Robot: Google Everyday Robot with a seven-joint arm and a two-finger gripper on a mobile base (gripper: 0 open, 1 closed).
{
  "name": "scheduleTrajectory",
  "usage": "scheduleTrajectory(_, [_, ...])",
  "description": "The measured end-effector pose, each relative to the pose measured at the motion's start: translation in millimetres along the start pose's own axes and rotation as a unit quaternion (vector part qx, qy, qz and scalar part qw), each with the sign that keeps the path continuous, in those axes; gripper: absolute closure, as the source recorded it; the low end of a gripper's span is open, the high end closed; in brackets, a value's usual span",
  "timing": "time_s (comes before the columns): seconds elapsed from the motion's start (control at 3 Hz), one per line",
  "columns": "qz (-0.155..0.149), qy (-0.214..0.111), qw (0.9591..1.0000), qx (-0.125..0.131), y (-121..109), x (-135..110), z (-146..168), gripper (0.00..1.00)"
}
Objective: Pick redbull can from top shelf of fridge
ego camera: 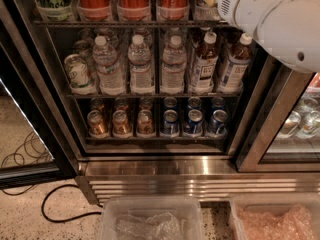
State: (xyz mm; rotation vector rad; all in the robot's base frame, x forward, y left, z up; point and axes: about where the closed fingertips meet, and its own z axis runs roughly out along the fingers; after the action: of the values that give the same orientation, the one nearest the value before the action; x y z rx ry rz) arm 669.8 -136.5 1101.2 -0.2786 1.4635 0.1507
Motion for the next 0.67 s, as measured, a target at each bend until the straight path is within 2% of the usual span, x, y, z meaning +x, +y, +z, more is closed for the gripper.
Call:
scheduleTrajectory(0.33, [-0.005, -0.007, 1.0, 0.0, 1.2, -5.6, -1.8, 1.0])
scheduleTrajectory(0.67, [-0.01, 0.0, 0.9999, -0.003, 1.2, -2.7, -10.7, 1.0])
